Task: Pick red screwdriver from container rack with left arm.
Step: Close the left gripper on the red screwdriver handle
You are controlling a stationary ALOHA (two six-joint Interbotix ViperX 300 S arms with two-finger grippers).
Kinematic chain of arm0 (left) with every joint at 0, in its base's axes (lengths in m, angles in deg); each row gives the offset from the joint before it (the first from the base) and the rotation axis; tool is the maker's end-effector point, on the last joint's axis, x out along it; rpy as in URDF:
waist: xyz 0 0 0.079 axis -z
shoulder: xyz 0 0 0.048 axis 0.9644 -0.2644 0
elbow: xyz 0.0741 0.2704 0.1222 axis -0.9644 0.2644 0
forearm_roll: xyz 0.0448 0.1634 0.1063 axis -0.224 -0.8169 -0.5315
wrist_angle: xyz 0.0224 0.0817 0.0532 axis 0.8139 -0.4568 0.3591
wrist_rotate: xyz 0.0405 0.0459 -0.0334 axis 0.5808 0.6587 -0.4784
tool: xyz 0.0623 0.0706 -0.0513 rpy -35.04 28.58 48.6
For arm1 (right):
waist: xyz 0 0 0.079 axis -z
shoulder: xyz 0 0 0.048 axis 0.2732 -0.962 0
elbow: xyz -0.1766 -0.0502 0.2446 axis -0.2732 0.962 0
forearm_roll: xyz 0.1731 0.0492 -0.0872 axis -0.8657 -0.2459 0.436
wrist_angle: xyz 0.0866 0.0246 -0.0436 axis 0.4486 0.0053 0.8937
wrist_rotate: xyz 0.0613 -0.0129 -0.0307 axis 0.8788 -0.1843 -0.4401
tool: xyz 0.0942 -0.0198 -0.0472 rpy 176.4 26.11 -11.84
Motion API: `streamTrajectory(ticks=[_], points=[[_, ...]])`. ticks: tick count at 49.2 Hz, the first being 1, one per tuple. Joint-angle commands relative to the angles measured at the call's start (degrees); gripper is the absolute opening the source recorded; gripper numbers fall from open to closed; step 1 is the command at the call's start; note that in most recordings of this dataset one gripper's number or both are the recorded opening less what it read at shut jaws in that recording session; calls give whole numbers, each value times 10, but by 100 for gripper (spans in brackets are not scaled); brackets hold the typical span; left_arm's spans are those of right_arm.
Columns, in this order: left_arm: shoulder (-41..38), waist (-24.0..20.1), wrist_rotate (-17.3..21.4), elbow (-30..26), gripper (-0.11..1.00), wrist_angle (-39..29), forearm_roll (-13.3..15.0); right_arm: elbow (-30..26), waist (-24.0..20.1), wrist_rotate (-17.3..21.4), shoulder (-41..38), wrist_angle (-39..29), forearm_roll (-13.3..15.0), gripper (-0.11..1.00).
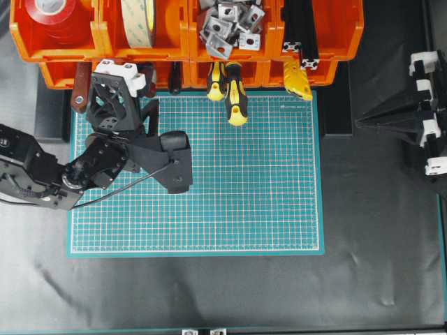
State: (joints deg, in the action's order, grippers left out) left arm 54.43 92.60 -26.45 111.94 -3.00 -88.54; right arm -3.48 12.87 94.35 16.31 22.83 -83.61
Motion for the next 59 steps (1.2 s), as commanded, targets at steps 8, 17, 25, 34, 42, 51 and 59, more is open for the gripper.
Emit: streamTrajectory(ticks=[8,17,25,34,42,51,59], points=[[18,-2,-3,-5,73,2,-4,-8,-1,0,1,5,1,0],[18,-2,0,-4,32,1,-4,-8,-1,2,10,5,1,0],[18,-1,1,-4,27,2,-4,-11,-1,1,17,4,1,0],[18,4,1,-10,27,2,-4,-11,-1,0,21,4,1,0],[19,23,3,-27,27,-5,-4,-11,-1,0,21,4,1,0],[29,66,16,-54,24,-32,-4,-8,-1,-1,21,4,1,0],[35,113,38,-87,24,-73,-4,-8,-1,-1,21,5,1,0]])
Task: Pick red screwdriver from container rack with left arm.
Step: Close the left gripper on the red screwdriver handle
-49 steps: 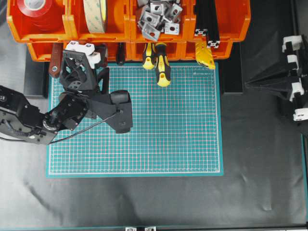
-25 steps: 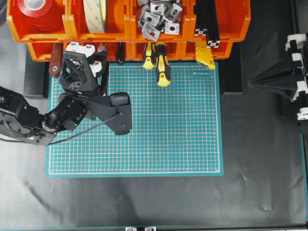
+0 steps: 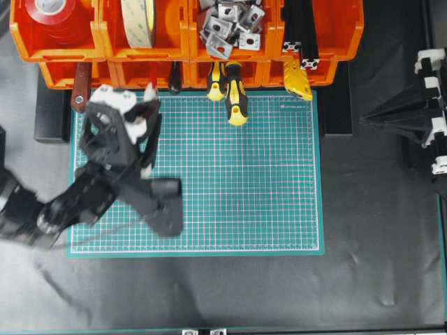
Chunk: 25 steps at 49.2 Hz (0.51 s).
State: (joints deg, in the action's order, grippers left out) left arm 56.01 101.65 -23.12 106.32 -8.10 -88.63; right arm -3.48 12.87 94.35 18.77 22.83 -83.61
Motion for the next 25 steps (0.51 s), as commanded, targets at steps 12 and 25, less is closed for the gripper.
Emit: streamTrajectory(ticks=[12,25], points=[[19,94,45,-90,24,-92,-4,-12,3,4,4,3,-1,0],[-9,170,56,-149,24,-138,-4,-12,20,4,22,-34,-1,1]])
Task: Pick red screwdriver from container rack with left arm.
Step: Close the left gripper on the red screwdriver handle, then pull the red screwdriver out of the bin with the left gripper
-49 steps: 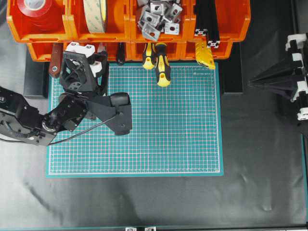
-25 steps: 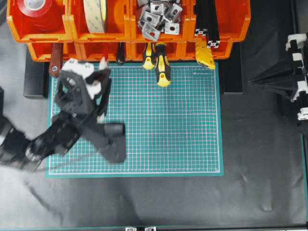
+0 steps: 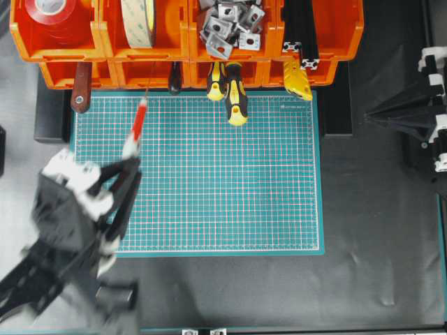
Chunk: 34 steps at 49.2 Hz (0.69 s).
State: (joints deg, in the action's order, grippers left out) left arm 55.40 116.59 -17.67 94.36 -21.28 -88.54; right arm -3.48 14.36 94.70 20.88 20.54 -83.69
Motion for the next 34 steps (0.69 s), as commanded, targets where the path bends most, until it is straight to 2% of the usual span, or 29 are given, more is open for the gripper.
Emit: streamTrajectory(ticks=[1,7,12,19,26,34], points=[[-8,28,4,-36,24,-8,-4,-12,7,1,4,-17,-1,0],[-18,53,18,-52,24,-4,-4,-26,17,1,26,-69,-1,0],[-32,66,20,-70,24,26,-4,-42,23,3,48,-117,-4,0],[-42,77,23,-83,24,60,-4,-59,25,27,69,-152,-18,0],[-43,76,33,-69,24,102,-4,-70,26,61,80,-156,-15,0],[-43,51,41,-26,24,171,-4,-70,30,81,80,-156,-15,0]])
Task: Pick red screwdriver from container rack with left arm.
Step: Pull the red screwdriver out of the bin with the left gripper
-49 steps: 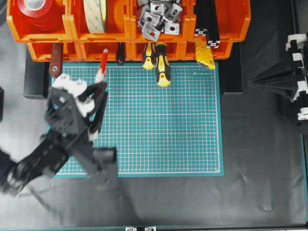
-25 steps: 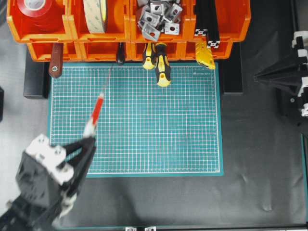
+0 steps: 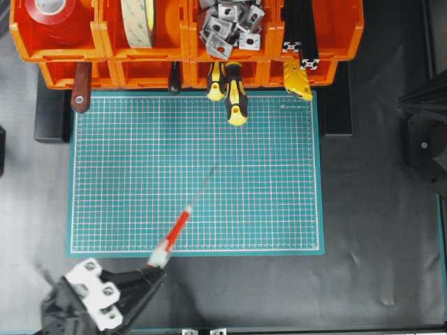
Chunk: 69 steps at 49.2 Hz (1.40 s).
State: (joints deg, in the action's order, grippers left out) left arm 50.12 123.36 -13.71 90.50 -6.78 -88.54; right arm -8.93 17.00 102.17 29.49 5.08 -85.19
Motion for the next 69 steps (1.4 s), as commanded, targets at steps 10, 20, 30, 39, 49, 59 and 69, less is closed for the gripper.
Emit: streamTrajectory(ticks=[10,20,30,39,49,59,69], points=[[30,-79,-1,94,24,128,-4,-20,10,23,-9,65,0,0],[40,-137,-22,168,24,244,-4,-25,16,23,-17,126,6,0],[37,-193,-62,210,24,316,-4,-25,16,25,-27,126,5,0],[37,-219,-71,216,24,328,-4,-25,15,25,-31,126,4,0],[31,-230,-76,216,24,337,-4,-25,16,25,-33,127,4,1],[25,-228,-78,214,24,337,-4,-25,14,25,-33,126,4,0],[20,-228,-79,210,24,348,-4,-25,13,25,-33,126,3,1]])
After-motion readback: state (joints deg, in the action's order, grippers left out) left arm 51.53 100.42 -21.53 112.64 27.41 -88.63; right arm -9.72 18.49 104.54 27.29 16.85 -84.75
